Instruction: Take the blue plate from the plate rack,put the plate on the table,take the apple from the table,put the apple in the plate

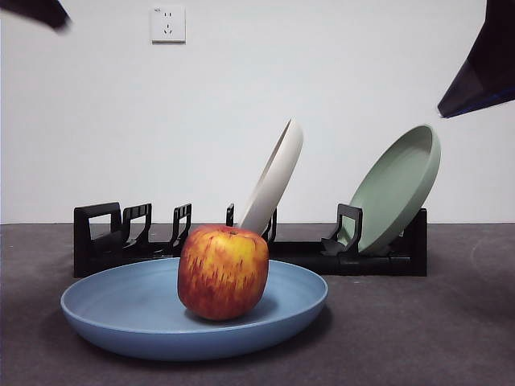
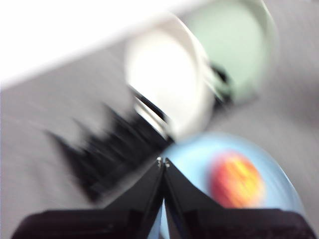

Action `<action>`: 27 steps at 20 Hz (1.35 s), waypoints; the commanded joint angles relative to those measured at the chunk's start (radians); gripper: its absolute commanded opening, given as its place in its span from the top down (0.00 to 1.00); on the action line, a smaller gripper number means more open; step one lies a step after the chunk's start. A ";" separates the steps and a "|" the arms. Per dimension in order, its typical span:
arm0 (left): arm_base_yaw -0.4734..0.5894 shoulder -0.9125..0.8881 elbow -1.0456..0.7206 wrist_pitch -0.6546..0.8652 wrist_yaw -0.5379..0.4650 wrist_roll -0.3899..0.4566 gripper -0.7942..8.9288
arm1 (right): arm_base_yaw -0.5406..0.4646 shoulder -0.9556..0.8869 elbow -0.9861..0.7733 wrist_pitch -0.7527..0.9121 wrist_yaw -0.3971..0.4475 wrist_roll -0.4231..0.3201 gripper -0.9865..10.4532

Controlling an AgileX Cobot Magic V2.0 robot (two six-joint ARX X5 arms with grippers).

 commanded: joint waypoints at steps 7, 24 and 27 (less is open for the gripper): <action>0.549 -0.360 -0.231 0.184 0.130 0.027 0.92 | 0.000 -0.001 -0.005 0.005 0.002 0.007 0.91; 0.779 -0.566 -0.637 0.245 0.286 -0.032 0.92 | 0.000 -0.001 -0.005 0.005 0.003 0.006 0.91; 0.779 -0.566 -0.637 0.245 0.282 -0.032 0.92 | 0.000 -0.001 -0.005 0.005 0.003 0.006 0.91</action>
